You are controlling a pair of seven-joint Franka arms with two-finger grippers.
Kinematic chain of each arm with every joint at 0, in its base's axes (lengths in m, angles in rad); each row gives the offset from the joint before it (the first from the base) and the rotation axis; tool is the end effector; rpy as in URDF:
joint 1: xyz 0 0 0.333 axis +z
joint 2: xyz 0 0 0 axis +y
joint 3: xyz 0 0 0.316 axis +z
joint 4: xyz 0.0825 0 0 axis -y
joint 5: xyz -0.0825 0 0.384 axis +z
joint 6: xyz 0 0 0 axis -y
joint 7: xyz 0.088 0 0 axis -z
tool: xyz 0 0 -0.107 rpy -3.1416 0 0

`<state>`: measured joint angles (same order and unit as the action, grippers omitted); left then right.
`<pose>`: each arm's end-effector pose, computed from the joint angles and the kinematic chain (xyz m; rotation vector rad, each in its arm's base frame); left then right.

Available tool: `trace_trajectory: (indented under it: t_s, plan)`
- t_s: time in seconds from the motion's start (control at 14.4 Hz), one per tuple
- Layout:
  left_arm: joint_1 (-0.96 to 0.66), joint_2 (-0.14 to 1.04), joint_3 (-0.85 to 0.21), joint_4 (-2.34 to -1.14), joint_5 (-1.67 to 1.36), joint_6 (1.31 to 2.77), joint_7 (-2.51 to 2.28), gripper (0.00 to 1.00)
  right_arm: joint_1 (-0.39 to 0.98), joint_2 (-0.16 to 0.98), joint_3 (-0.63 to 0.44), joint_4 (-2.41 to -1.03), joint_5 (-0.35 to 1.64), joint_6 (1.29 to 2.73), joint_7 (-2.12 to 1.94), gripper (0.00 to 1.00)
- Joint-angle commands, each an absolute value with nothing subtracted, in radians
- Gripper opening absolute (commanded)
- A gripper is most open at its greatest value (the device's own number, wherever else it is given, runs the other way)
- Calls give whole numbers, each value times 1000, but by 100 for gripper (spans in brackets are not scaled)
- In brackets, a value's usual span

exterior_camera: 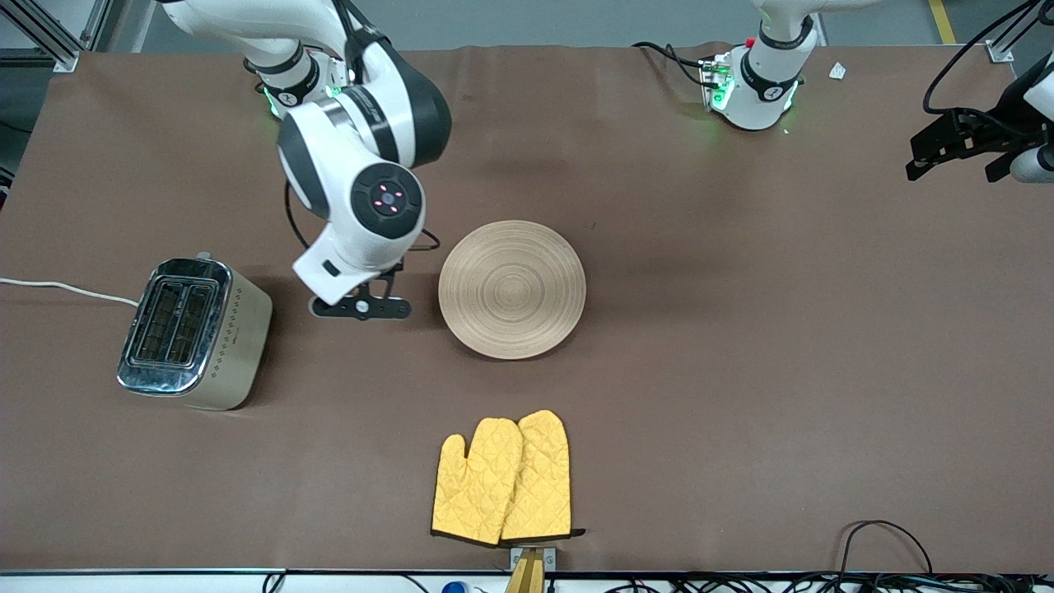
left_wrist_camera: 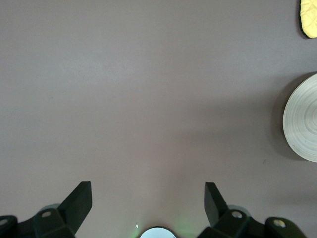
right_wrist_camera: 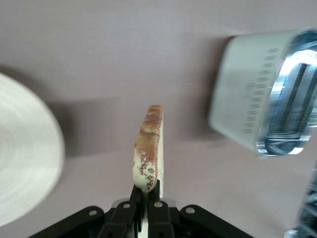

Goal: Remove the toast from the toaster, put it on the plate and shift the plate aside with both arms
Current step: 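Carry the toast over the wooden plate with the right gripper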

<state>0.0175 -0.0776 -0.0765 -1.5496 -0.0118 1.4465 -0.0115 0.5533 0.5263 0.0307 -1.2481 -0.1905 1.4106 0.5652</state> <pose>0.5160 -0.0337 0.6651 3.1355 -0.0761 -0.0406 0.5716 0.3454 0.4385 2.7820 0.0301 -0.2949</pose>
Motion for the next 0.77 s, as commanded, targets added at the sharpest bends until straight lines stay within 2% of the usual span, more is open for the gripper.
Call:
trace_trajectory:
  t_s: [0.0,0.28,0.49,0.7]
  plan:
    - [14,-64,-77,-1520,-2,1424,-11,100,548,512,23,-1238,48,1478,667,1]
    - [15,-66,-77,-1520,-3,1422,-9,100,555,514,21,-1268,283,1662,687,1]
    - [14,-67,-78,-1520,-3,1422,-12,100,580,514,26,-1351,395,1849,686,1]
    - [8,-67,-84,-1517,-11,1422,-29,100,627,520,26,-1429,463,1971,666,0]
